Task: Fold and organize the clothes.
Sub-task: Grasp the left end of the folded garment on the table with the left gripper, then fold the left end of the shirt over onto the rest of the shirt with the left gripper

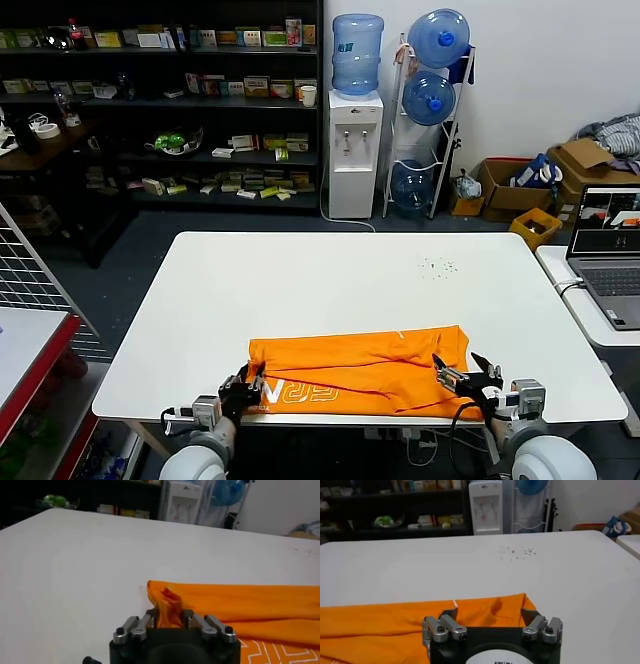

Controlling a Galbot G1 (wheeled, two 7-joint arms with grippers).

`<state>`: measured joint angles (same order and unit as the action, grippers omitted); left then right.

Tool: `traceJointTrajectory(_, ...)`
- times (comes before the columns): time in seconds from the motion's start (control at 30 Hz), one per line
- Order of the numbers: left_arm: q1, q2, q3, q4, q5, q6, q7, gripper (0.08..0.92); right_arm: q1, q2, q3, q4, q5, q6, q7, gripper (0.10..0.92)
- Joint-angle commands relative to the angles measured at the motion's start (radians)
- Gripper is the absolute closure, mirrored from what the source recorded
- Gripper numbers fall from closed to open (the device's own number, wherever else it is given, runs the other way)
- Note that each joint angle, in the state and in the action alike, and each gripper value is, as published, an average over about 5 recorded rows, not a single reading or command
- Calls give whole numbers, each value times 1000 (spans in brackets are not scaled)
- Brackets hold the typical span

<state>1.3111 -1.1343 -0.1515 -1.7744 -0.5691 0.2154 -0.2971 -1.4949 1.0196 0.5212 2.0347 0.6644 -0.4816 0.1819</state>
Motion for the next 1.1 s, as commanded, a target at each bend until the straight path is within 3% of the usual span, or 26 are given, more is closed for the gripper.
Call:
traceJointTrajectory(0.03, 1, -11, 0, 13, 7, -8, -1, 686, -1, 4, -1, -5, -2, 6, 0, 203)
traceJointTrajectory(0.23, 2, -8, -2, -8, 6, -8, -8, 853, 4, 10, -3, -9, -6, 13, 1, 203)
traceJointTrajectory(0.4, 9, 38, -16, -69, -16, 2, -19, 888, 16, 16, -4, -11, -7, 18, 5, 203)
traceJointTrajectory(0.53, 17, 125, -75, -119, -72, 19, -22, 888, 32, 23, -7, -13, -8, 21, 6, 203)
traceJointTrajectory(0.8, 94, 367, -301, -125, -193, 24, -10, 888, 62, 43, -27, -30, -16, 29, 5, 203)
traceJointTrajectory(1.1, 113, 556, -430, 62, -232, -1, 14, 888, 81, 59, -42, -48, -27, 43, 1, 203)
